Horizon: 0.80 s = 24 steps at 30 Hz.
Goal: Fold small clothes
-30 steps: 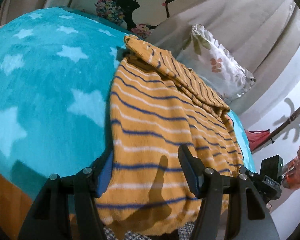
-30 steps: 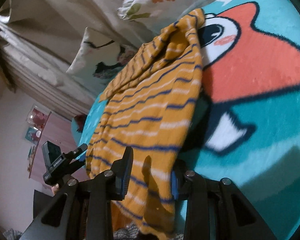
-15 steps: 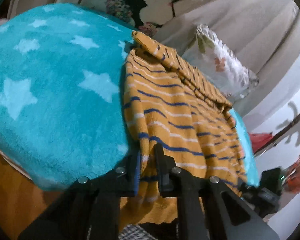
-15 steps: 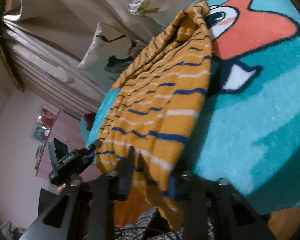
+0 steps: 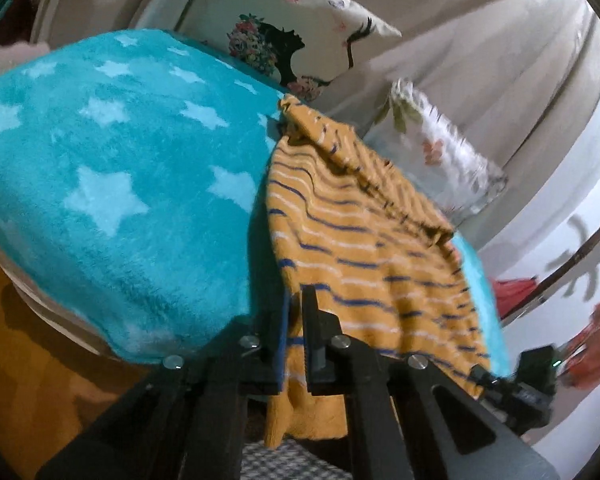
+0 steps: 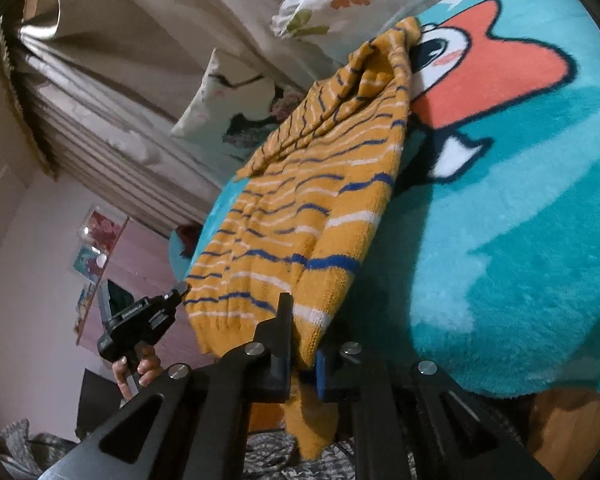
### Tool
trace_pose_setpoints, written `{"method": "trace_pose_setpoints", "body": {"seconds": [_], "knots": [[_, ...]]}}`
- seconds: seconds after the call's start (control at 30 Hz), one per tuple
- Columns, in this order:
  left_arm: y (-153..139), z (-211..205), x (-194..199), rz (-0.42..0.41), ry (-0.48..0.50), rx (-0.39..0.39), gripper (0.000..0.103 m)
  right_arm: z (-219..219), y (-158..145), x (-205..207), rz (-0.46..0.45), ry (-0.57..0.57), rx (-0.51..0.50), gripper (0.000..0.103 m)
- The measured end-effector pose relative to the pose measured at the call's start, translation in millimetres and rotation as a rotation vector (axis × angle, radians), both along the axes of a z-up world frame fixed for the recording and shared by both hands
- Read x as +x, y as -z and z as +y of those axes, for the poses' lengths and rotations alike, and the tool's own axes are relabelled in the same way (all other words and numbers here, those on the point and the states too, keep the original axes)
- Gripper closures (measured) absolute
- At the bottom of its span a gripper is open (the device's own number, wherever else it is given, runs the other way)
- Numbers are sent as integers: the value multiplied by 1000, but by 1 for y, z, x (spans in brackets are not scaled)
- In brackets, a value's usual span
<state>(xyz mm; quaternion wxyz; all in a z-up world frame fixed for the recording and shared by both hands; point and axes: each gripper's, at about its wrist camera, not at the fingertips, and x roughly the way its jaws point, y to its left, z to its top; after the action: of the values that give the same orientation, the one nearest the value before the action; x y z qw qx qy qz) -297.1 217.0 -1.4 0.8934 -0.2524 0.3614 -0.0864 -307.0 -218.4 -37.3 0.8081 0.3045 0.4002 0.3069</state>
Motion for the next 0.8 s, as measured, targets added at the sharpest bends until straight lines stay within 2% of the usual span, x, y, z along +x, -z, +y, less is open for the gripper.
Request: {"method": "trace_pose_setpoints", "body": {"seconds": [0.03,0.07,0.1,0.17,0.37,0.5,0.63,0.67,0.7,0.73,0.77,0.8], "knots": [[2,0,-2,-5,-3,17,97,3,3,0,4,-5,-29,90],[6,-1,-4,-3,-6,38,87,5,7,0,10,-13,-43,88],[10,0,-6,-2,-8,48,68,7,10,0,16,-18,-45,84],[17,4,-13,-5,-16,53,44,8,14,-1,16,-18,-56,71],[42,-9,-14,6,56,33,35,22,11,-6,-37,-43,-125,49],[56,-20,-9,32,111,3,34,33,12,-11,-55,-58,-198,43],[59,-19,-8,34,122,-42,34,35,22,-13,-21,-65,-198,43],[60,-17,-8,37,128,-56,43,36,24,-14,-17,-73,-198,43],[60,-16,-8,43,132,-62,63,38,25,-14,-13,-81,-199,43],[61,-15,-8,60,138,-63,75,40,25,-14,-13,-89,-199,46],[62,-13,-8,72,143,-75,86,42,25,-14,-13,-98,-197,60],[61,-11,-8,76,145,-94,91,44,27,-14,-6,-115,-194,70]]}}
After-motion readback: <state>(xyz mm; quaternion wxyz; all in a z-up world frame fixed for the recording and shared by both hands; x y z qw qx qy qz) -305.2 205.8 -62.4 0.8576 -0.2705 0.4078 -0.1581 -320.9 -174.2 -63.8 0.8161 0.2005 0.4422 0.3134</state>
